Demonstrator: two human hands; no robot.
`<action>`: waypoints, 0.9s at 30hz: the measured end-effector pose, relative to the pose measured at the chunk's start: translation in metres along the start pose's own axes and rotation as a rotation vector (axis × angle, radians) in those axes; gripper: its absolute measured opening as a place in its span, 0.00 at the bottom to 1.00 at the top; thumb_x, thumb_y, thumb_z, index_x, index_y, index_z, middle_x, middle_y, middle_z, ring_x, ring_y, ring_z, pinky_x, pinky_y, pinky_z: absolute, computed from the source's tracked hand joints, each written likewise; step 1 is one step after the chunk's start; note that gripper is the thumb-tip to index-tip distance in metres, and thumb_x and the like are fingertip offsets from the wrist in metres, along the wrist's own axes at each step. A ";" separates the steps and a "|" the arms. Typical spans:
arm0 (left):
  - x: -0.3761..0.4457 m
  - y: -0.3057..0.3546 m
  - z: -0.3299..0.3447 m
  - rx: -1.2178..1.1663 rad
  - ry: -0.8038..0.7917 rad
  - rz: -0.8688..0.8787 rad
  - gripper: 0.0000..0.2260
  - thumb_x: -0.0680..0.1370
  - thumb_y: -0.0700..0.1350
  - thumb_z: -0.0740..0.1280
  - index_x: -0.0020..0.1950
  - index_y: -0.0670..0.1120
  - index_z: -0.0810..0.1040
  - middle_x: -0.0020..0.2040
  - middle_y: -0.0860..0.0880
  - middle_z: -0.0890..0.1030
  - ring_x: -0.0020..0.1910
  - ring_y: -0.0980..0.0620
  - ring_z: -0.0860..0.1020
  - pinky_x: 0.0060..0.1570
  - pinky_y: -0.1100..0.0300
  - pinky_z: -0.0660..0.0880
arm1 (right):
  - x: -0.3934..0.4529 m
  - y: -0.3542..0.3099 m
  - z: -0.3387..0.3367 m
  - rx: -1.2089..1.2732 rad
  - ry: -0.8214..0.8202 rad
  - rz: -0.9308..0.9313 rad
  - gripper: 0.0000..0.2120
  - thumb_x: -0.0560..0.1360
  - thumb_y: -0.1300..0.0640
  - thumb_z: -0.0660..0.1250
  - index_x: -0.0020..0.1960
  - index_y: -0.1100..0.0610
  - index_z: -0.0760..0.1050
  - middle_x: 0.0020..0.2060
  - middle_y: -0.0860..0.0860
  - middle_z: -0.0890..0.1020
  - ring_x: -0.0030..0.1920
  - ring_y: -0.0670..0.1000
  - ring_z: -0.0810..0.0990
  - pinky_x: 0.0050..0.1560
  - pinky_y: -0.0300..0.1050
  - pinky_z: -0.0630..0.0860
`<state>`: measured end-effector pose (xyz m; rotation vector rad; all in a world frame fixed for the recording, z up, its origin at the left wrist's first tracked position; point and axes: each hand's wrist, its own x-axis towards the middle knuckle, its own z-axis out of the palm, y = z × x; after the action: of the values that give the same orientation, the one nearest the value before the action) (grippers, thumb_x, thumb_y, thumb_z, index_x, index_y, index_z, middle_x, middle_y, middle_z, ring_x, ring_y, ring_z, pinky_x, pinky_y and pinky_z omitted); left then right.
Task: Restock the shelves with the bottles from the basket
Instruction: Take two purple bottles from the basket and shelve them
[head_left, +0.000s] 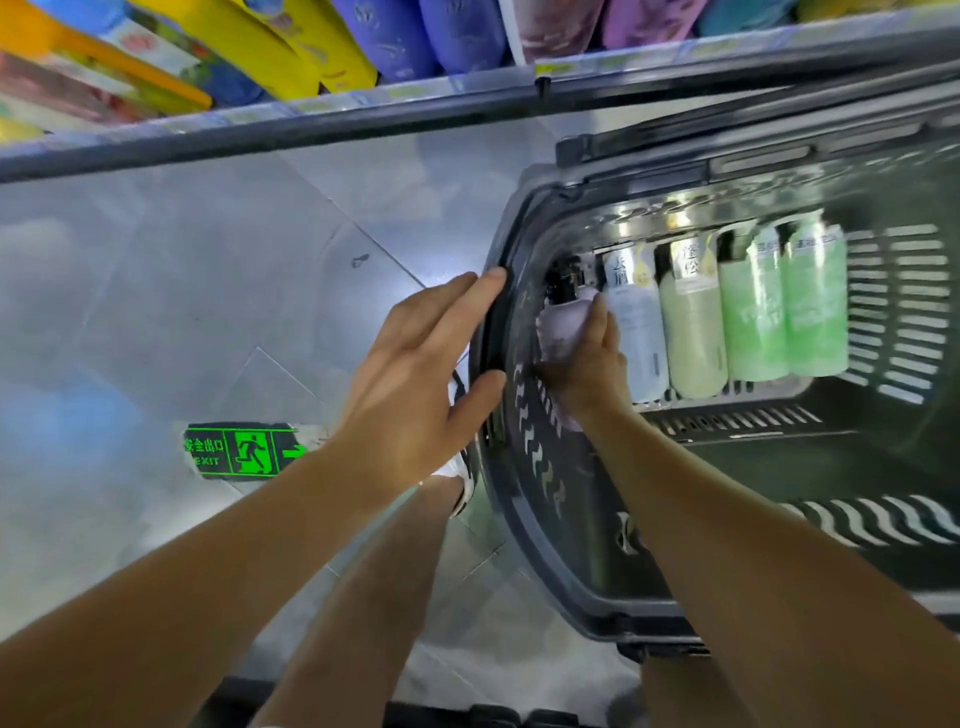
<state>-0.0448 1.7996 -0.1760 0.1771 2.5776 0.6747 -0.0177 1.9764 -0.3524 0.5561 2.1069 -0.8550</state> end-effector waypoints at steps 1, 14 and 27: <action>0.000 -0.002 0.001 -0.001 -0.014 0.015 0.29 0.78 0.53 0.63 0.79 0.51 0.61 0.74 0.49 0.70 0.72 0.51 0.64 0.68 0.76 0.50 | 0.003 0.003 0.002 0.039 0.020 0.010 0.53 0.70 0.45 0.76 0.78 0.43 0.40 0.77 0.54 0.59 0.70 0.63 0.67 0.65 0.63 0.71; -0.002 0.060 -0.011 0.041 0.075 0.010 0.31 0.73 0.48 0.69 0.75 0.44 0.67 0.76 0.41 0.63 0.73 0.42 0.62 0.72 0.52 0.61 | -0.082 0.022 -0.095 0.494 0.052 0.073 0.47 0.65 0.52 0.80 0.75 0.42 0.56 0.59 0.48 0.77 0.58 0.54 0.78 0.59 0.53 0.78; 0.003 0.187 0.067 -0.262 -0.284 0.211 0.51 0.65 0.45 0.78 0.81 0.48 0.52 0.74 0.45 0.65 0.71 0.45 0.66 0.65 0.46 0.71 | -0.146 0.041 -0.218 1.009 0.158 0.063 0.47 0.67 0.54 0.80 0.76 0.44 0.55 0.59 0.52 0.78 0.55 0.52 0.83 0.52 0.55 0.82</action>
<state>-0.0152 1.9918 -0.1373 0.4295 2.1953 0.9804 -0.0136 2.1482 -0.1502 1.2123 1.6466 -1.8784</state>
